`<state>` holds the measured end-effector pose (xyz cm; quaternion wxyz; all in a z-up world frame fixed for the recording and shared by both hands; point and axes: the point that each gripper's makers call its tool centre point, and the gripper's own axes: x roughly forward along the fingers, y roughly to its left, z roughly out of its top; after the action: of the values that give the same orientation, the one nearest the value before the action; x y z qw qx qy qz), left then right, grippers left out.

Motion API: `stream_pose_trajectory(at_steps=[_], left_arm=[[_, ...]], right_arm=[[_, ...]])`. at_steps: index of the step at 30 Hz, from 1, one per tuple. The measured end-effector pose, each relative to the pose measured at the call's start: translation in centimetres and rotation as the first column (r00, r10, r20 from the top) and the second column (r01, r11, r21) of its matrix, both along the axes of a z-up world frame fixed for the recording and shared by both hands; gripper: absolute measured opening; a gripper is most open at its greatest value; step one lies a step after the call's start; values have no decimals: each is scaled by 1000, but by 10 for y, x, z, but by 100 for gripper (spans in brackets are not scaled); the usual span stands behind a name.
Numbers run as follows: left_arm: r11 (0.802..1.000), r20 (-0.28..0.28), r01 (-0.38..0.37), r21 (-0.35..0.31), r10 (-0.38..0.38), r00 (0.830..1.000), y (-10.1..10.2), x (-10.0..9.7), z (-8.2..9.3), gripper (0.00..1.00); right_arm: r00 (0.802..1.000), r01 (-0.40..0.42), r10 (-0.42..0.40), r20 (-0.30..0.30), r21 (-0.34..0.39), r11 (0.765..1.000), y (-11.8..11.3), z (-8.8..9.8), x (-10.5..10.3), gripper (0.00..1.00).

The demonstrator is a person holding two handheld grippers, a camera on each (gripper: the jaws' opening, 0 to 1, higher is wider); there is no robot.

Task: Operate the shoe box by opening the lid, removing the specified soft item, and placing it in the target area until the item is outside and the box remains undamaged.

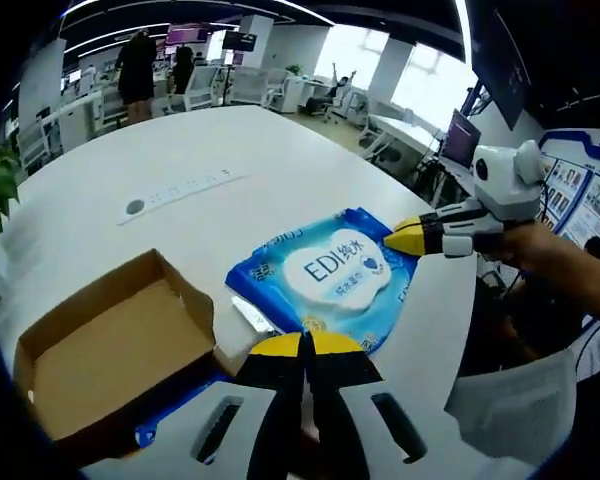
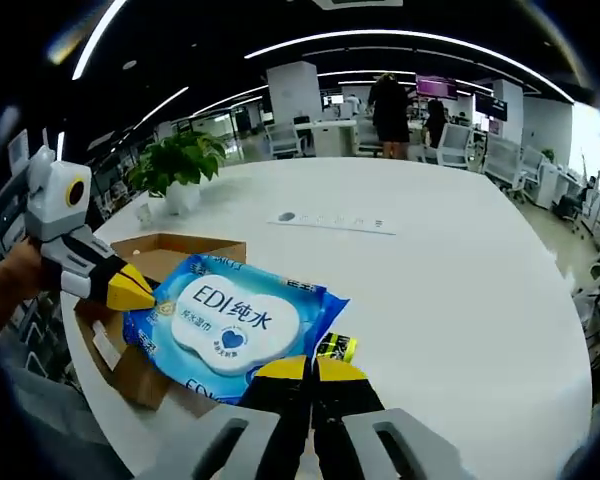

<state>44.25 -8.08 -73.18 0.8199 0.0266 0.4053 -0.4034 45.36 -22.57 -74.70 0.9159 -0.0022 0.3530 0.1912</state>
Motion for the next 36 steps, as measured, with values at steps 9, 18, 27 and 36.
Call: stream_pose_trajectory(at_steps=[9, 18, 27, 36], left_arm=[[999, -13, 19, 44, -18, 1000, -3, 7, -20, 0], [993, -23, 51, 107, -49, 999, -4, 8, -40, 0], [986, -34, 82, 143, -78, 996, -8, 8, -56, 0], [978, -41, 106, 178, -101, 994, -9, 11, -70, 0]], right_arm=[[1000, -4, 4, -18, -12, 1000, -3, -16, 5, 0], [999, -31, 29, -40, -53, 998, -2, -33, 9, 0], [998, -41, 36, -58, -89, 995, -5, -49, 13, 0], [997, -43, 36, -67, -106, 993, -6, -61, 14, 0]])
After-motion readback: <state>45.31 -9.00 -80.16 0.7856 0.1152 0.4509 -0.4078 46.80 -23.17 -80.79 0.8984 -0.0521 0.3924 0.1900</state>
